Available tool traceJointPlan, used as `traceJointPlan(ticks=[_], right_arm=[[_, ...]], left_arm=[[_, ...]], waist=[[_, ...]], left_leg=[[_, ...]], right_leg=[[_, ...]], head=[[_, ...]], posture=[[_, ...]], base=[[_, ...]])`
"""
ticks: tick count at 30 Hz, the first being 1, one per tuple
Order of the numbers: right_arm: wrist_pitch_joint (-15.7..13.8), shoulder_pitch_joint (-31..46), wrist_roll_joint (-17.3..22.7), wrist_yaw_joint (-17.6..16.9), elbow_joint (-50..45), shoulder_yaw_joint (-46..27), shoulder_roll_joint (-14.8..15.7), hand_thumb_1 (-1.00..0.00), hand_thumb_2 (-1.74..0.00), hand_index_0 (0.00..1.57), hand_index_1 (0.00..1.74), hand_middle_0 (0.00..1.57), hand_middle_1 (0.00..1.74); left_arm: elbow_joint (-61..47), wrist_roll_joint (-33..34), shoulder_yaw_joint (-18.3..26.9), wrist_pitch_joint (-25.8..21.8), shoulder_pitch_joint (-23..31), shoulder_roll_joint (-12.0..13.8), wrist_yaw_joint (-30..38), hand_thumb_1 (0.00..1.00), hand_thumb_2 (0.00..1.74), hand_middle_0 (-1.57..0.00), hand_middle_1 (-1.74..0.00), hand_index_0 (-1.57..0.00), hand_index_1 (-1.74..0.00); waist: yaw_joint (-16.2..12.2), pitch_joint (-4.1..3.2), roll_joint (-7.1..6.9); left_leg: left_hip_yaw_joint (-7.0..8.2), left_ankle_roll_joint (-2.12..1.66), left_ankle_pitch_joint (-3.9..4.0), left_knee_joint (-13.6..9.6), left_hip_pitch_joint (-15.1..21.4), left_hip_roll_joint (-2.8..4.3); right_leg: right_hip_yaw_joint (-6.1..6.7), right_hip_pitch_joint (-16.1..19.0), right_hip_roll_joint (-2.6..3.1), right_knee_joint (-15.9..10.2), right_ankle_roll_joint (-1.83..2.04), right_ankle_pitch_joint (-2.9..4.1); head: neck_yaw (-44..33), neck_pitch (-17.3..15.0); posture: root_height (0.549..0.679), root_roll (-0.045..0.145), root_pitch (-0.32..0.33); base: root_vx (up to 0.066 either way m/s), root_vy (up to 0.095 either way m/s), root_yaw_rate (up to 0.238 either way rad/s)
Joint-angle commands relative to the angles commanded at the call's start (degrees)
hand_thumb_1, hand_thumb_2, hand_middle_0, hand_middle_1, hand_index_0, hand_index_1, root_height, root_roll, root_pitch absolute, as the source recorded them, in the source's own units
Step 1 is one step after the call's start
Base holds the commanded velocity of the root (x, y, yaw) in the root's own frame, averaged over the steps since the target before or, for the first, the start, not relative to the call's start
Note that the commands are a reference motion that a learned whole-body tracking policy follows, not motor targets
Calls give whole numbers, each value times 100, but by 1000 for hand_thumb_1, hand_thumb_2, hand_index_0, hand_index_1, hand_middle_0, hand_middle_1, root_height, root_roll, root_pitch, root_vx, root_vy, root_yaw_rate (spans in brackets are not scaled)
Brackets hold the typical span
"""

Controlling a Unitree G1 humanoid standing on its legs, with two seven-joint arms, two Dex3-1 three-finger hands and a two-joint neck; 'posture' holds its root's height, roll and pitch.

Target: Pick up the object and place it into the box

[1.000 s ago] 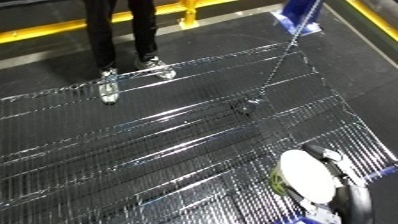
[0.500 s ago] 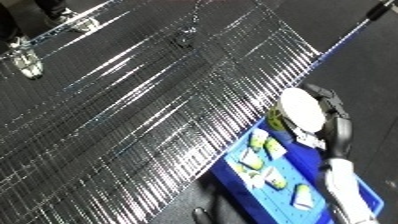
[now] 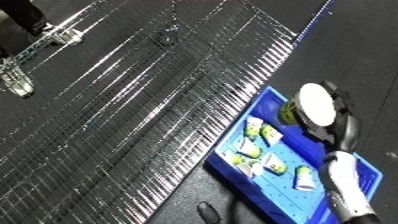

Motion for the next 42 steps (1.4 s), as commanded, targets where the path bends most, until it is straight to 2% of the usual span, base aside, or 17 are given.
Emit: traceJointPlan(ticks=[3, 11, 16, 23, 33, 42], right_arm=[[-2, -12, -37, -66, 21, -45, -21, 0, 0, 0, 0, 0, 0], [-72, -13, -108, -208, 79, -124, -36, 0, 0, 0, 0, 0, 0], [-43, -6, -177, -195, 60, -148, -46, 0, 0, 0, 0, 0, 0], [47, 21, -315, -100, -18, -66, -13, 0, 0, 0, 0, 0, 0], [209, 13, -620, 252, -339, 211, 69, 0, 0, 0, 0, 0, 0], [596, -33, -954, 1137, -1082, 807, 244, 0, 0, 0, 0, 0, 0]], left_arm=[[-5, -22, -18, 8, -16, -6, 31, 1000, 1740, -1570, -1740, -1570, -1740], [68, -45, -11, -9, -11, -28, 18, 1000, 1740, -1570, -1740, -1570, -1740], [69, -63, -9, -13, 17, -46, -1, 1000, 1740, -1570, -1740, -1570, -1740], [67, -86, -26, -20, 66, -70, -26, 1000, 1740, -1570, -1740, -1570, -1740], [31, -96, -31, -13, 131, -114, -23, 1000, 1740, -1570, -1740, -1570, -1740], [-146, -27, 0, 64, 270, -157, 24, 1000, 1740, -1570, -1740, -1570, -1740]], waist=[[-6, 1, 26], [3, -45, 85], [18, -67, 116], [34, -87, 112], [104, -97, 50], [311, -119, -125]], left_leg=[[0, -6, 18, -16, -11, -3], [-20, -28, 59, -44, -25, 1], [-39, -48, 93, -69, -30, 1], [-51, -53, 112, -79, -27, 11], [-93, -61, 114, -14, -74, 19], [-241, -63, 111, 94, -117, 23]], right_leg=[[2, -24, 6, 6, -10, -5], [-14, -47, 8, 26, -42, -27], [-30, -46, -2, 23, -56, -30], [-45, -48, 3, 35, -70, -36], [-68, -35, 5, 56, -89, -47], [-163, 81, -9, 77, -133, -87]], head=[[21, 32], [75, 56], [100, 63], [48, 84], [-423, 133], [-1582, 256]], posture=[[678, 56, -34], [678, 60, -31], [679, 63, -29], [679, 63, -30], [678, 63, -34], [679, 63, -49]], base=[[-31, -3, -4], [-8, -9, 20], [3, 1, 26], [11, 0, 15], [18, 5, 22], [43, -11, 99]])
